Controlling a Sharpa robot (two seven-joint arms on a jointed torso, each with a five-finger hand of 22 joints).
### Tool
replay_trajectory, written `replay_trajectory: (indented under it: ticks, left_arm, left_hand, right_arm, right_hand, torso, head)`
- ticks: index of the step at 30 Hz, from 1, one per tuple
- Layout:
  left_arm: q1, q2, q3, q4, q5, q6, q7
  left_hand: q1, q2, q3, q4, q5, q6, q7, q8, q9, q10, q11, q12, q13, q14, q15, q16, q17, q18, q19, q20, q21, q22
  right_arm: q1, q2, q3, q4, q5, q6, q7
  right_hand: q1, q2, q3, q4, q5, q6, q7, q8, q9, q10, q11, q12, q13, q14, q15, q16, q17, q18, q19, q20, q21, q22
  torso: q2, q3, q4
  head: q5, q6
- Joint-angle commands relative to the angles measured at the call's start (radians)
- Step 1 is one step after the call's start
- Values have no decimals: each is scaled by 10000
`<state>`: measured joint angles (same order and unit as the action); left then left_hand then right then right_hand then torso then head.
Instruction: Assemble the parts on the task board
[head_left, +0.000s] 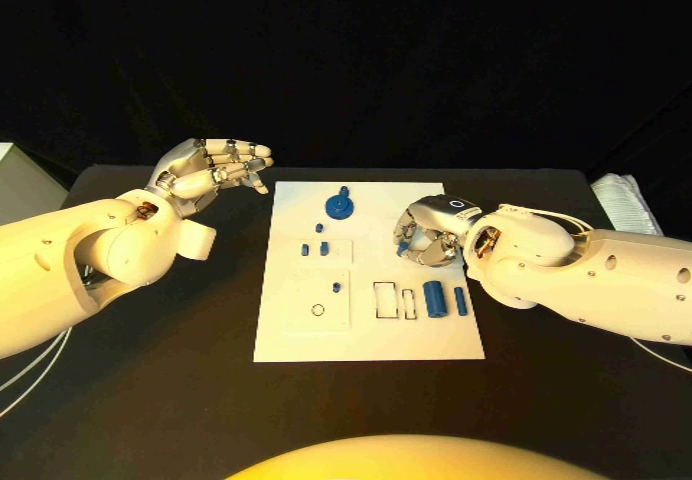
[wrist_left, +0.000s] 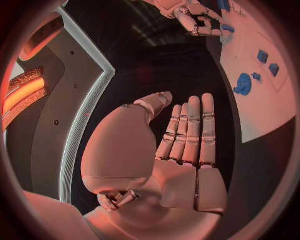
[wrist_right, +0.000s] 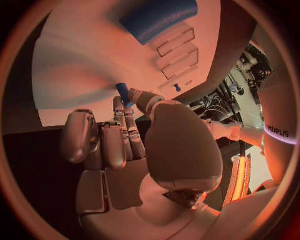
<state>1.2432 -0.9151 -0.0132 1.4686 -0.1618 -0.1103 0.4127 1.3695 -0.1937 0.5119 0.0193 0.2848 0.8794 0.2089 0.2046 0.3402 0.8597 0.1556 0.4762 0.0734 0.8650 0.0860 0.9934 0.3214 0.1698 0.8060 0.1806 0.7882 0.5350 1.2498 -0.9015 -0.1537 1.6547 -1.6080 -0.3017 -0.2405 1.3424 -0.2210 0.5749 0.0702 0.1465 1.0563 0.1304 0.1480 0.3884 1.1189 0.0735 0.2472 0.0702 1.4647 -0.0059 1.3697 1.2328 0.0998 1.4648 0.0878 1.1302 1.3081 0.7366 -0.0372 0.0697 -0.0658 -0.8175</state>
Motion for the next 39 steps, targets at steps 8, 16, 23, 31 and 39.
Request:
replay_trajectory:
  ticks: [8, 16, 23, 31, 39]
  left_arm:
    - [2, 16, 7, -1, 53, 154, 51]
    - [0, 34, 7, -40, 53, 155, 54]
    - [-7, 65, 7, -118, 53, 162, 62]
    - [-26, 110, 6, -163, 75, 169, 74]
    - [-42, 179, 5, -212, 102, 178, 65]
  left_hand:
    - [70, 16, -76, -3, -6, -77, 5, -36, -9, -58, 7, -60, -13, 24, 39, -35, -17, 117, 79, 20, -52, -9]
    - [73, 27, -78, 0, -5, -80, 6, -39, -11, -61, 9, -59, -13, 25, 40, -41, -17, 118, 81, 21, -60, -13]
    - [73, 27, -78, 0, -5, -80, 6, -39, -11, -61, 9, -59, -13, 25, 40, -41, -17, 118, 81, 21, -60, -13]
    - [83, 40, -79, -1, -4, -79, 6, -39, -11, -60, 8, -55, -12, 27, 39, -48, -17, 119, 85, 22, -67, -17]
    - [83, 40, -79, -1, -4, -79, 6, -39, -11, -60, 8, -55, -12, 27, 39, -48, -17, 119, 85, 22, -67, -17]
  right_arm:
    - [-88, 59, -9, 67, -455, -268, -327]
    - [-100, -128, 17, 349, -230, -1163, -241]
    - [63, -478, 197, 774, 880, -1832, -10]
    - [267, -667, 302, 1393, 1450, -1967, 167]
    - [146, -2, 251, 1630, 1496, -1793, 312]
  right_hand:
    - [441, 626, 738, -548, -920, 642, -170, 489, 346, 1156, -312, -7, 243, 434, -306, 129, 70, -328, 340, -250, 964, 637]
    - [442, 637, 830, -659, -960, 671, -179, 560, 422, 1303, -338, -23, 308, 448, -334, 163, 118, -357, 370, -282, 1119, 741]
    - [428, 624, 838, -679, -963, 677, -175, 575, 439, 1318, -338, -34, 318, 444, -336, 149, 90, -354, 367, -287, 1104, 736]
    - [427, 615, 848, -701, -958, 676, -170, 583, 449, 1321, -337, -48, 324, 445, -337, 153, 96, -352, 364, -290, 1095, 733]
    - [422, 613, 856, -715, -951, 673, -164, 587, 457, 1322, -333, -60, 329, 438, -336, 130, 54, -345, 355, -292, 1055, 712]
  torso:
    - [-1, 8, -1]
    - [-8, 8, 7]
    - [-21, 3, -9]
    - [-19, 1, -6]
    - [-17, -2, -25]
  head:
    - [-4, -13]
    - [-11, -27]
    - [30, -6]
    - [88, 44]
    - [229, 87]
